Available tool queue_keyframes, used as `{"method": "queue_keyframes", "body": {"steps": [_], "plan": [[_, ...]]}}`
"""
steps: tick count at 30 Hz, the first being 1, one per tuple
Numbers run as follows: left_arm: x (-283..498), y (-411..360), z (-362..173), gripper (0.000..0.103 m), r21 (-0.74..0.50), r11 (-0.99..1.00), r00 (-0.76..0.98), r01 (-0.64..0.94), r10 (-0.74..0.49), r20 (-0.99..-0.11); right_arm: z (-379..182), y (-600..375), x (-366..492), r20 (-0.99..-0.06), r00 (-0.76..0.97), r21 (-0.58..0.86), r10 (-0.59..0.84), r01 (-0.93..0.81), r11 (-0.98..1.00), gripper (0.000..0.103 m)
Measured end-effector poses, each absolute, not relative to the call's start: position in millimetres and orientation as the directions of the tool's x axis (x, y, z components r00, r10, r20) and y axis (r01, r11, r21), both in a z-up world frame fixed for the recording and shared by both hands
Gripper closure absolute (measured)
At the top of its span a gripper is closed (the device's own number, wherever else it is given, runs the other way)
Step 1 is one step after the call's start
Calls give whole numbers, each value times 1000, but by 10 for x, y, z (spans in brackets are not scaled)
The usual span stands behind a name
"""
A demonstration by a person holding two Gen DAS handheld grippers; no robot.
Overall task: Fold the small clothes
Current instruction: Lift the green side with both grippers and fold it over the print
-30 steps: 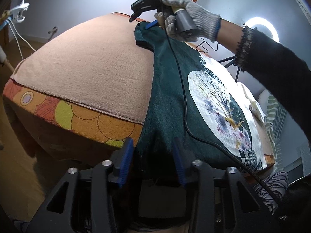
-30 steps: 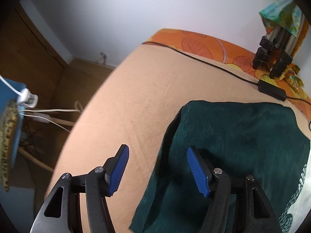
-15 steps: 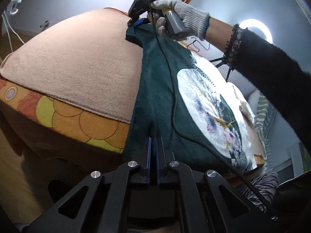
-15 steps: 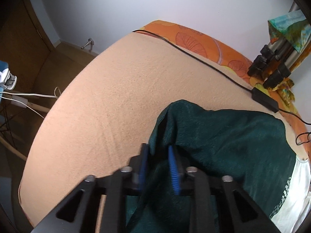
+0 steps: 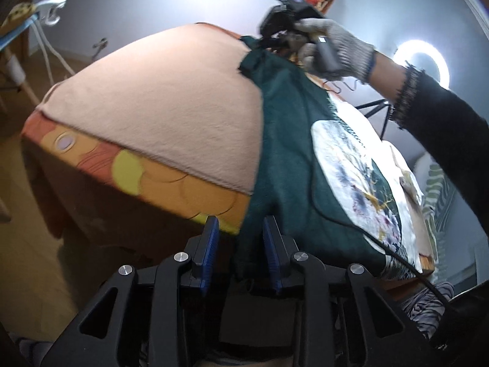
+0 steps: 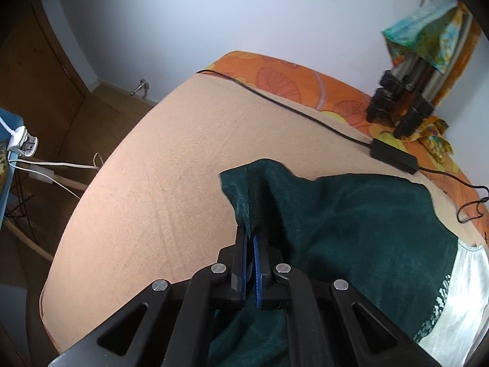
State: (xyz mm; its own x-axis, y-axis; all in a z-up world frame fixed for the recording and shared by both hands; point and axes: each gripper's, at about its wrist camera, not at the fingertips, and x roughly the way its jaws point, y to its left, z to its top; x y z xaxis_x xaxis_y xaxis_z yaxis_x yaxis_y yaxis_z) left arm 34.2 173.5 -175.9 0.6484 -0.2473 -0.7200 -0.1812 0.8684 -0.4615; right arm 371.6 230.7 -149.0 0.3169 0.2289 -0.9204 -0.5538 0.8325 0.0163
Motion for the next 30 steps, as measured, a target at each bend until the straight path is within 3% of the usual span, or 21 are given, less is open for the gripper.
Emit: {"method": "queue_keyframes", "body": {"steps": [3, 8, 12, 15, 17, 30], "plan": [[321, 1787, -1844, 74, -490, 845, 618, -213, -272, -738, -1445, 2208, 3722, -918, 312, 40, 246, -544, 838, 102], [371, 1856, -2038, 73, -622, 750, 587, -227, -404, -702, -1388, 2170, 3702, -913, 318, 43, 255, -545, 837, 102], [374, 1892, -2049, 73, -665, 710, 601, -231, -434, -672, -1378, 2184, 3695, -910, 316, 55, 268, -548, 835, 102], [349, 1796, -2013, 81, -651, 733, 598, -197, -437, -672, -1367, 2192, 3688, -908, 319, 54, 272, -556, 830, 102], [357, 1728, -1996, 99, -639, 748, 602, -179, -431, -673, -1353, 2191, 3684, -906, 322, 52, 276, -561, 826, 102], [398, 1314, -1534, 101, -564, 826, 643, 1, -433, -632, -1235, 1816, 3660, -877, 342, 98, 338, -561, 822, 102]]}}
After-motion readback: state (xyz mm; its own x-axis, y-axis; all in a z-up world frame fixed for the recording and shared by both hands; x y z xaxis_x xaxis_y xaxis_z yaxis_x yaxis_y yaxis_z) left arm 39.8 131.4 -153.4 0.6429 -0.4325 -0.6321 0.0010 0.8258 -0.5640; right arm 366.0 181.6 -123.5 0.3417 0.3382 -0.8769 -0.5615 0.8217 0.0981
